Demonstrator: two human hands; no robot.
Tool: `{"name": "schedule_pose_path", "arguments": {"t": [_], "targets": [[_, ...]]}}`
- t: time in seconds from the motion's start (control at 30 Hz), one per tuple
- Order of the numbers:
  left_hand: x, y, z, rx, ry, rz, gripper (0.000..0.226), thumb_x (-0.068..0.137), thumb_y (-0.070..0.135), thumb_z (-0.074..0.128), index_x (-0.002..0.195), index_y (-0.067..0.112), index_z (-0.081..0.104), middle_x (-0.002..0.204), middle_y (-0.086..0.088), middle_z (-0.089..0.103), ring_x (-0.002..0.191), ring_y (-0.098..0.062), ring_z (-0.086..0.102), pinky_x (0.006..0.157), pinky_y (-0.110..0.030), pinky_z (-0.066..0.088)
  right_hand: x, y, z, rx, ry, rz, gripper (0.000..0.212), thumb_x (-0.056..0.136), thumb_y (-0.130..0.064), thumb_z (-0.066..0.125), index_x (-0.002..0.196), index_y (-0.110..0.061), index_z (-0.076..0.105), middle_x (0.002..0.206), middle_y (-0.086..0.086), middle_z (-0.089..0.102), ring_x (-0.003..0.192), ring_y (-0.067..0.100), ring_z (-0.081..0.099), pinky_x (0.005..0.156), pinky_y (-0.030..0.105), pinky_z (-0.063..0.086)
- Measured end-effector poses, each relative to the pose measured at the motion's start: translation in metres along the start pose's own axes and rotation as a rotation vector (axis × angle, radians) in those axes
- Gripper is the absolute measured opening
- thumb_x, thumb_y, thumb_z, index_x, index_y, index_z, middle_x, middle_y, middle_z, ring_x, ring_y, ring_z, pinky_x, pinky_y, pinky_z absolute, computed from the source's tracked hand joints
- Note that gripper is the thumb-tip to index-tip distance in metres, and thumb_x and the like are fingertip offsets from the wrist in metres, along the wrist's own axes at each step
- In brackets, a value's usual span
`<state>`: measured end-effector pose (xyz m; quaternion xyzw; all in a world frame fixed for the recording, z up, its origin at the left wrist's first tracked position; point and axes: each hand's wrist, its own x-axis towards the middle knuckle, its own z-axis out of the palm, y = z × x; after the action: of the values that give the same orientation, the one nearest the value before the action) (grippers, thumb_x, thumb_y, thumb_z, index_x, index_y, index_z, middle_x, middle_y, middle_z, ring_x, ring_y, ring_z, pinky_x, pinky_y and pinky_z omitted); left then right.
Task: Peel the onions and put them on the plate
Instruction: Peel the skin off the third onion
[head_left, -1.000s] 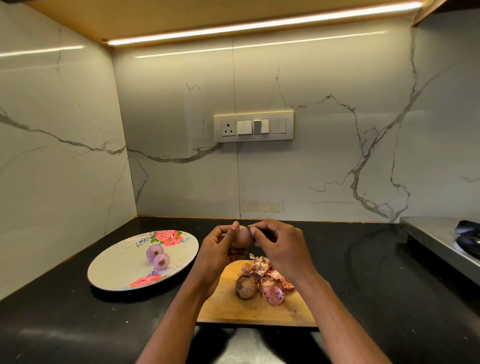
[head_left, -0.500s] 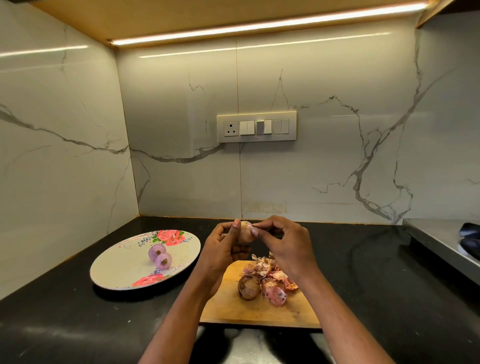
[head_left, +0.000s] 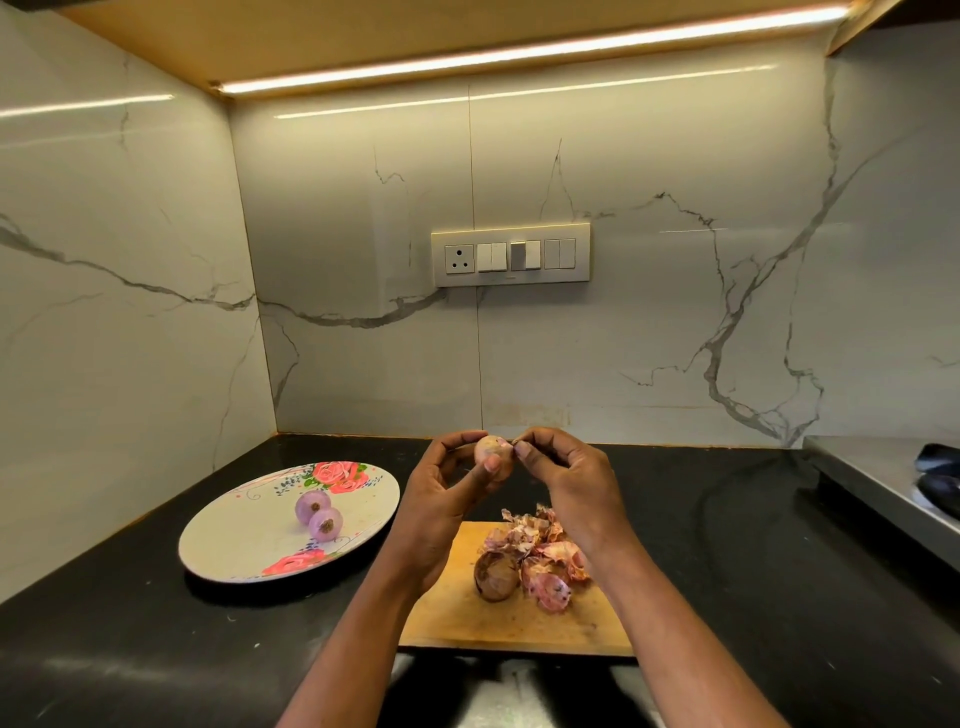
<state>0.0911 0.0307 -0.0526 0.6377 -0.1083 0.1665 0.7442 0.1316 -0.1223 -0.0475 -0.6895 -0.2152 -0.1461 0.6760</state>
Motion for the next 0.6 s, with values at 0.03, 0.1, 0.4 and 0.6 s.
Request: {"name": "schedule_pose_path", "arguments": {"t": [0.03,0.1,0.4,0.6], "targets": [[0.0,0.0,0.0,-0.01,0.001,0.0,0.051,0.077,0.026,0.075,0.124,0.019,0.059,0.122,-0.006,0.068,0.117,-0.02,0.066,0.094,-0.032,0.055,-0.001,-0.001,0.0,0.051,-0.011,0.03,0.014,0.096,-0.021,0.064,0.101,-0.018,0.076,0.095,-0.001,0.075,0.092,0.008,0.066,0.074,0.016,0.053],[0.0,0.0,-0.001,-0.049,-0.001,-0.008,0.052,0.077,0.024,0.074,0.126,0.018,0.058,0.124,-0.007,0.067,0.118,-0.022,0.065,0.096,-0.033,0.056,-0.002,-0.005,0.001,0.16,-0.021,0.09,0.015,0.098,-0.021,0.062,0.101,-0.014,0.075,0.095,0.006,0.074,0.08,0.007,0.063,0.07,0.013,0.05],[0.002,0.0,-0.003,-0.114,0.046,-0.034,0.046,0.082,0.025,0.066,0.127,0.018,0.058,0.12,-0.003,0.068,0.113,-0.022,0.067,0.087,-0.029,0.058,0.001,-0.003,-0.006,0.011,0.001,0.098,0.026,0.102,-0.036,0.053,0.099,-0.02,0.074,0.088,-0.006,0.075,0.07,0.005,0.062,0.063,0.014,0.047],[0.003,-0.002,-0.007,-0.061,0.044,-0.019,0.053,0.078,0.026,0.071,0.128,0.018,0.058,0.123,-0.004,0.069,0.114,-0.02,0.067,0.09,-0.031,0.057,0.003,0.002,-0.008,-0.22,-0.106,0.006,0.02,0.093,-0.025,0.07,0.112,-0.028,0.072,0.104,-0.015,0.073,0.103,0.0,0.065,0.092,0.026,0.055]]}}
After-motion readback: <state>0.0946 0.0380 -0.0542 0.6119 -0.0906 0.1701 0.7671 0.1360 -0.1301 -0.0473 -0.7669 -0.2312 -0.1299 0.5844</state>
